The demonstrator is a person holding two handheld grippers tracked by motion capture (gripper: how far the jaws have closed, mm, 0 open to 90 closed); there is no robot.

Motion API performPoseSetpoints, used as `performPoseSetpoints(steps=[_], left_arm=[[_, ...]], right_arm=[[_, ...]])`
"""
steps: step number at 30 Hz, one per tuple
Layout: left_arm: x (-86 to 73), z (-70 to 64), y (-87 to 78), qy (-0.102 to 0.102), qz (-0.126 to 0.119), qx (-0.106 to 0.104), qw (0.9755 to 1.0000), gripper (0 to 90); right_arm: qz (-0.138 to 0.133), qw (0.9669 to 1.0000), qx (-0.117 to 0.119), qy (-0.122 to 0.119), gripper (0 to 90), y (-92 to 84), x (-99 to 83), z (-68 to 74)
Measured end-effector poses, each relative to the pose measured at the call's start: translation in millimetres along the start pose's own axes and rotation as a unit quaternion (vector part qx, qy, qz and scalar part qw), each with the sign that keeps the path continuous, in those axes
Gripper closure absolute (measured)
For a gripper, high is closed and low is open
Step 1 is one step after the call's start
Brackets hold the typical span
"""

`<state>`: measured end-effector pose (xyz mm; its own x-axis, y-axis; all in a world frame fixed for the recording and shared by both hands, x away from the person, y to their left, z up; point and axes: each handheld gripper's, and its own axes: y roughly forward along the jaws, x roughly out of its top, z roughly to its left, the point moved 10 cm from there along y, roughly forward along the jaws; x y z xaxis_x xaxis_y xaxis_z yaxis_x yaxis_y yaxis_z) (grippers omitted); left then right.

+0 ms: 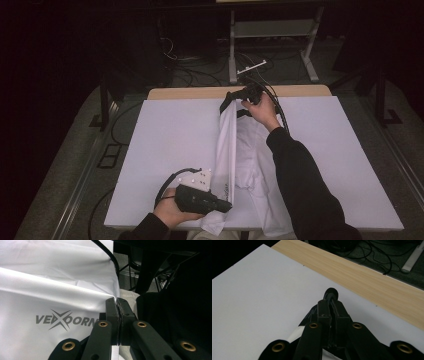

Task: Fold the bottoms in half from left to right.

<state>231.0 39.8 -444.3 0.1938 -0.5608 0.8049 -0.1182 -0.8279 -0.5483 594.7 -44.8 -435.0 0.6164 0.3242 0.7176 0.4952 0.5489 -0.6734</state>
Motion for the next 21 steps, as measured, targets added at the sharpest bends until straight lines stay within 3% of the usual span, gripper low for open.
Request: performPoseSetpoints(steps=[21], left_arm=[[26.4,-1.0,36.0,0.026,0.0,-0.032,0.9991,87.9]], right_arm=[[0.003,0.9999,-0.013,0.008,84.7,-16.0,-9.6,-20.4]])
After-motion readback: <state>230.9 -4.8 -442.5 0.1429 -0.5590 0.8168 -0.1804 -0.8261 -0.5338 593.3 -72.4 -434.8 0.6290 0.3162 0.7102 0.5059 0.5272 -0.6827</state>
